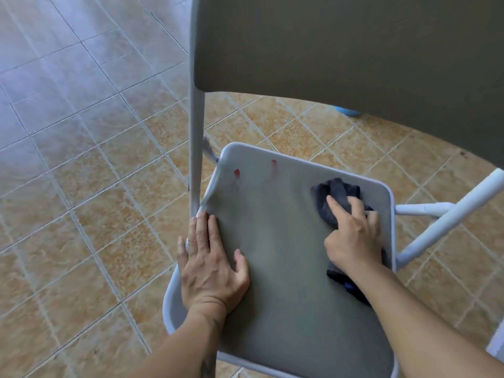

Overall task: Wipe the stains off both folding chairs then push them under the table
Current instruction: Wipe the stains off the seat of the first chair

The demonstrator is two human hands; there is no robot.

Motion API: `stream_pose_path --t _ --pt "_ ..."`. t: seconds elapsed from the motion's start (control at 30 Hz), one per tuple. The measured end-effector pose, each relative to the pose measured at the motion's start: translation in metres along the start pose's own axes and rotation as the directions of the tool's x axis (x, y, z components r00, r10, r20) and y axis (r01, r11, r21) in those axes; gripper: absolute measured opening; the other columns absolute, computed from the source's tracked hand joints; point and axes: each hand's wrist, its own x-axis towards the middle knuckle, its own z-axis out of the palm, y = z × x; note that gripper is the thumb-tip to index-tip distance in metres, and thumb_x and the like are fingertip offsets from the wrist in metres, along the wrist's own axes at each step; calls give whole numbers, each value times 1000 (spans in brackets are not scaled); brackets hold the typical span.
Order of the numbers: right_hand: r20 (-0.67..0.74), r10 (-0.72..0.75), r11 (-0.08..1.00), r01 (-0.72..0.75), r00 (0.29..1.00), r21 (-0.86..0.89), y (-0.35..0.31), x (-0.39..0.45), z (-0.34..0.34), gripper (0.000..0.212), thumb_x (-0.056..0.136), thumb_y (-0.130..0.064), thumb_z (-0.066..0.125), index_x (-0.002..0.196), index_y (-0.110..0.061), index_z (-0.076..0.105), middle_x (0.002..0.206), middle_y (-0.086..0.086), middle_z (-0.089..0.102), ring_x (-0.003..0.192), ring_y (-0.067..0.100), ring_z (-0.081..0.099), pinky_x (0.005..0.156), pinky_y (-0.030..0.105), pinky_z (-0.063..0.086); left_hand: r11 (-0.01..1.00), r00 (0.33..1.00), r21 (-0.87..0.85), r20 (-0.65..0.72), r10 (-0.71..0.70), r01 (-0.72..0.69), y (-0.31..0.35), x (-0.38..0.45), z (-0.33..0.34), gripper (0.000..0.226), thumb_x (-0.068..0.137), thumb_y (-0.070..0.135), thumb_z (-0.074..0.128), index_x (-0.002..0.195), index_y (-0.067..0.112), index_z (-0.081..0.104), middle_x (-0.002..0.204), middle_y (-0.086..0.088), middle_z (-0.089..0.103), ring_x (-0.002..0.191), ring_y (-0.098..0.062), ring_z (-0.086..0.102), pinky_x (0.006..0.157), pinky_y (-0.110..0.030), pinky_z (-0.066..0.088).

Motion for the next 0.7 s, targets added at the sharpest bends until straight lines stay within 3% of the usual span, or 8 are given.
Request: stream_pose_path --t 0.1,0.17,0.23,0.33,0.43,0.53,0.6,0.7 --pt "29 -293 956 293 956 -18 -53 -24 14 77 68 -20 42 142 -39 44 149 -3 34 111 33 38 88 43 35 1000 1000 -14 13 -9 9 -1 0 0 83 77 47 43 149 8 35 161 -5 25 150 -22 18 119 -50 18" --pt "119 -477 874 484 871 -35 -92 -25 22 74 72 -29 47 145 -40 37 150 -4 27 115 32 36 89 43 35 1000 1000 -15 20 -1 1 -1 -1 0 83 77 47 42 150 7 35 162 -6 24 150 -22 18 119 -50 17" --pt "167 -568 809 584 806 -65 -122 -7 25 77 76 -28 55 148 -40 28 151 -2 20 120 33 31 93 44 32 1000 1000 -11 24 -2 2 -1 0 0 84 76 48 42 150 8 35 162 -6 24 150 -22 17 119 -49 16" --pt "149 -540 813 559 828 -159 -135 42 21 78 79 -15 51 147 -42 24 149 0 19 122 34 29 94 47 31 1000 999 -17 29 -15 16 -1 2 0 85 76 48 44 150 8 36 162 -5 25 150 -21 17 119 -49 16" --pt "114 -300 937 315 947 -153 -119 80 7 79 79 -12 50 147 -42 25 147 1 24 123 35 28 100 49 28 999 999 -29 34 -20 21 -1 1 -1 85 75 49 46 149 9 37 161 -5 26 150 -22 18 118 -49 19" --pt "103 -114 984 126 988 -126 -98 88 -3 78 77 -10 49 146 -41 28 145 1 28 124 35 27 101 49 27 999 999 -31 40 -23 24 -1 2 -2 85 74 49 48 147 8 40 160 -6 29 149 -23 21 116 -51 22" --pt "100 -141 980 153 985 -124 -95 78 -4 81 74 -9 49 146 -40 28 145 -1 27 122 34 26 100 48 28 999 999 -31 49 -24 25 -1 3 -2 85 73 49 49 147 7 40 159 -7 30 149 -23 22 116 -51 23" --pt "93 -351 924 361 932 -124 -119 56 6 79 75 -14 51 146 -40 30 146 -1 26 119 34 31 95 47 32 999 999 -25 48 -22 24 -1 4 -1 85 73 48 49 147 6 41 159 -8 30 149 -24 23 115 -51 24"
